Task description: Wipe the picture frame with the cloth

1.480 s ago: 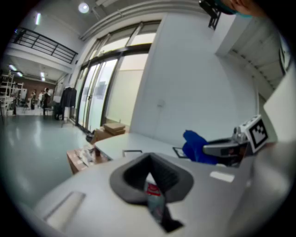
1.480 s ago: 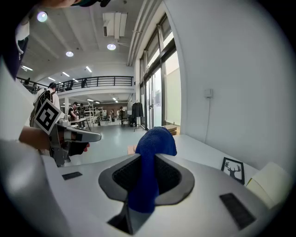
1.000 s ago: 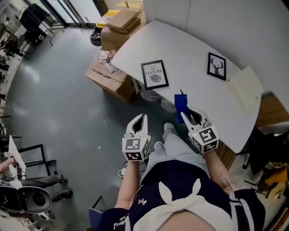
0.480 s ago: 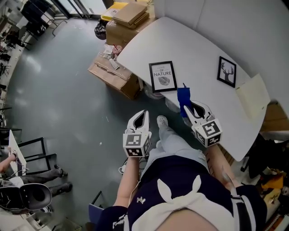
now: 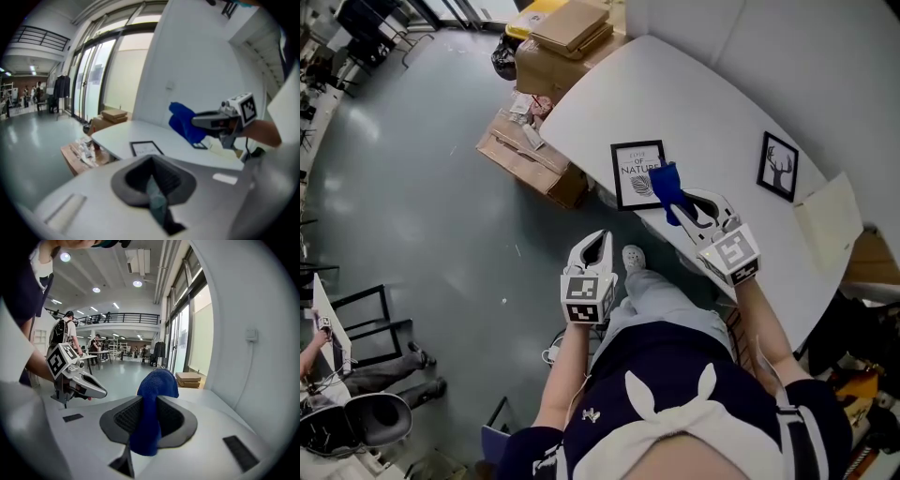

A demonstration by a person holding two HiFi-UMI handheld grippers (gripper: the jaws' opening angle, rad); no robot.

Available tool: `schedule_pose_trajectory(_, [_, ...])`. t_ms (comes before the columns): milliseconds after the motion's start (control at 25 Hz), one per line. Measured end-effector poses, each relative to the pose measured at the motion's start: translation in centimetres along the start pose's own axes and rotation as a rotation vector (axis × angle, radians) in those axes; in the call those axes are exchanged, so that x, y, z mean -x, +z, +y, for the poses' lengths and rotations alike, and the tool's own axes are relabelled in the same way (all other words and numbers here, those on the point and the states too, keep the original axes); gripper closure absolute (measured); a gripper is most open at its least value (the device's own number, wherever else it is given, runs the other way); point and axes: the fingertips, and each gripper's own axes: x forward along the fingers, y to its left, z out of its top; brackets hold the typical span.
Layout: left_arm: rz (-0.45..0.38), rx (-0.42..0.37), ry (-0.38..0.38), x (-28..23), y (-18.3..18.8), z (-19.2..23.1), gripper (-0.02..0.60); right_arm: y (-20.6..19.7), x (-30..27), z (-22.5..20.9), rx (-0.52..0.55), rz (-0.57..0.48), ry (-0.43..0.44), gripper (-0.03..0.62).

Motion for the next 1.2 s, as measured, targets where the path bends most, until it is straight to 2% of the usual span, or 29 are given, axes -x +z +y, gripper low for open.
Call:
schedule_pose_trajectory(200, [0.041,0.002,-0.017,-2.5,-0.3,0.5,0.58,0.1,-3.3,-1.3,0.046,0.008,0.062,0.511])
schedule_pose_trajectory(360, [0.069,0.01,-0.021,-4.5,-0.8,1.1,0.58,-1.1,-5.9,-1.3,0.039,0.037,0.106,0.511])
schedule_pose_trajectory(960, [0.2,0.021,-0.026,-10.3,-4.8,2.8,0.58,-7.7,-13.0,1.6,-0.29,0.178,0.188,0.511])
schedule_pose_trajectory(1200, [0.246,0.017,-0.042,-12.1,-5.9,2.9,0.58,-9.7,-14.6,3.0,-0.291,0.262,0.227,0.511])
